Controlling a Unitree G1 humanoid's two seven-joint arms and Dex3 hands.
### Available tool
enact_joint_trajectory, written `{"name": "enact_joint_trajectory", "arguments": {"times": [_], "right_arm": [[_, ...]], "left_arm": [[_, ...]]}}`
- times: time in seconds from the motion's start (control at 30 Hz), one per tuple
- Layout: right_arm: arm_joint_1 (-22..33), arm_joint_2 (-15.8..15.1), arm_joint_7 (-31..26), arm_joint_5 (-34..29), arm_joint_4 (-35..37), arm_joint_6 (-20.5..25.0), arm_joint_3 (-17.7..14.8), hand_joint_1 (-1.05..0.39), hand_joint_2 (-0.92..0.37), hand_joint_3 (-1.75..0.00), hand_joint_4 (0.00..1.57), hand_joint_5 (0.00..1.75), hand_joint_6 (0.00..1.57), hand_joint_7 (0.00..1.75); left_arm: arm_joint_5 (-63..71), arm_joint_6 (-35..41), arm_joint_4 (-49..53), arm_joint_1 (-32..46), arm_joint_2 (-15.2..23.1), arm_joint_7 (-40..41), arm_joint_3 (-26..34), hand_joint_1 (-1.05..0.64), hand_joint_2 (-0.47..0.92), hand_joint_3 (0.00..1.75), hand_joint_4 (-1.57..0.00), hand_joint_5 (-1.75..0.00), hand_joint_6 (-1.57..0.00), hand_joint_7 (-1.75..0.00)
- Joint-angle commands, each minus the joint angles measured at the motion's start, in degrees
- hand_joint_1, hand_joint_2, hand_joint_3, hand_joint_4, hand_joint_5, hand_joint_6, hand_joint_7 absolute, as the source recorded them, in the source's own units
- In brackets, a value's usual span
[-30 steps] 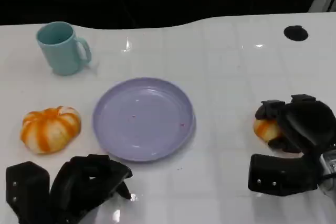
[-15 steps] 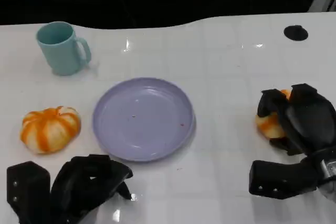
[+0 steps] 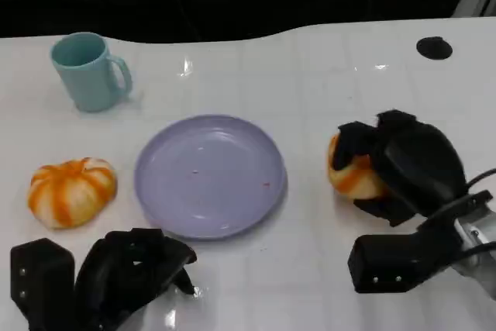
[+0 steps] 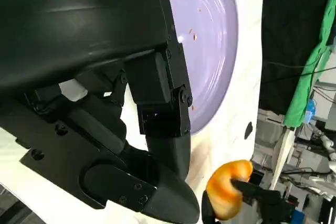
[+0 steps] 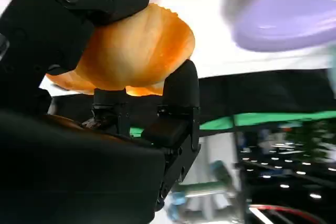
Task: Grasp the bread from the table and place it into the plate.
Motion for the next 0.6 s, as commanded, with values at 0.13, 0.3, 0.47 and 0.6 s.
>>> {"name": "enact_joint_trajectory", "arguments": {"times": [0.13,0.3,0.47,0.6], "right_arm": [[-2.7,1.7,6.2,1.3,-2.2,-1.5,-0.2,-0.10,-0.26,-1.26,0.97,1.75,0.85,1.60],[-5.1,3.9,8.0,2.2,-0.6,-2.9,-0.2,-0.13,-0.35,-1.23,0.97,1.75,0.85,1.58],[-7.8,6.5,7.6,2.3,2.3,-4.7,0.1,-0.14,-0.33,-1.32,0.98,1.75,0.84,1.62],[-10.4,8.4,6.4,1.8,6.3,-6.9,0.7,-0.17,-0.35,-1.37,0.98,1.75,0.81,1.67]], "left_arm": [[0.5,0.1,-0.4,0.9,0.8,0.4,-0.1,-1.05,0.59,0.28,-0.90,-1.48,-1.56,-0.30],[0.7,-0.1,-0.3,1.0,0.9,0.4,-0.2,-1.05,0.60,0.29,-0.90,-1.48,-1.57,-0.30],[0.6,-0.4,-0.2,1.1,0.7,0.5,-0.2,-1.05,0.59,0.29,-0.91,-1.48,-1.57,-0.30],[0.7,-0.3,-0.3,1.2,0.9,0.5,-0.4,-1.05,0.59,0.29,-0.91,-1.48,-1.57,-0.30]]}}
